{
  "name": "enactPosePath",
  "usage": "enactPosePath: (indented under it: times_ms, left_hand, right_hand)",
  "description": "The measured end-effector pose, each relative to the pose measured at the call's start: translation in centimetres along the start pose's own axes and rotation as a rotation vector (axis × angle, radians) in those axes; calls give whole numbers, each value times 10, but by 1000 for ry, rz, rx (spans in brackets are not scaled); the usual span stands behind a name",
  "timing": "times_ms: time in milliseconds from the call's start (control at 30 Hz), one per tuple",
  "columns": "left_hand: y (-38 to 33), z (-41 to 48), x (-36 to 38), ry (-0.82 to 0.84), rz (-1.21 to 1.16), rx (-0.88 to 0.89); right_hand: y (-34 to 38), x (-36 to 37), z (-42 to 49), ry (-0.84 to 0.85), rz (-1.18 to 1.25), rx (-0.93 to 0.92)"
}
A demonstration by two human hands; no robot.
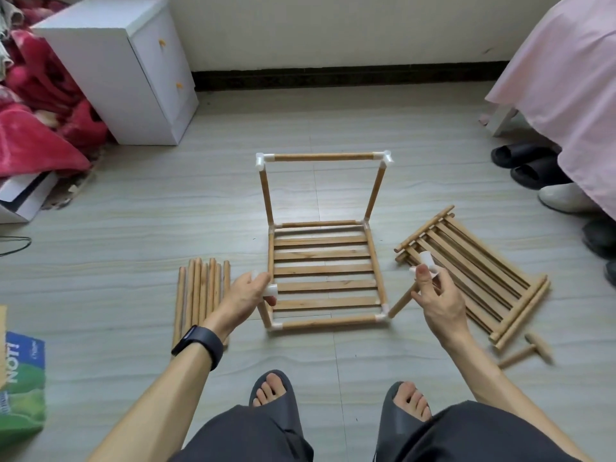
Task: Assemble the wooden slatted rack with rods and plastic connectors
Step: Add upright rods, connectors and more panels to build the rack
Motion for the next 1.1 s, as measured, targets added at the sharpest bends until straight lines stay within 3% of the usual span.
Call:
enactPosePath:
  times_ms: [333, 500, 600, 700, 800, 967, 1100]
  left_hand:
    - [1, -4, -3, -84, -173, -26]
    - [9, 1, -10, -27, -162, -60]
    - [8, 2, -7, 27, -151, -72]
    - [5, 3, -4, 72, -141, -74]
    - [4, 5, -4, 105, -136, -65]
    - [7, 11, -7, 143, -156, -67]
    - [15, 16, -25, 101, -383, -82]
  right_hand:
    - [1, -4, 5, 106, 6, 34]
    - [17, -5, 2, 125, -23, 4]
    - [22, -10, -4, -38, -225, -107]
    - [52, -3, -19, -232, -452, -487]
    - [67, 42, -32, -147, -590, -749]
    - [48, 112, -20, -7, -984, -702]
    - [52, 130, -17, -45, -1110, -658]
Point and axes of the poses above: each hand's wrist, its own z-axis towards the middle knuckle, its own x-axis out of the palm, y = z × x, the point moved 7 cm from there along z, towards the middle knuckle, and after that the axes turned 1 degree about -y, right-handed, at the moved point
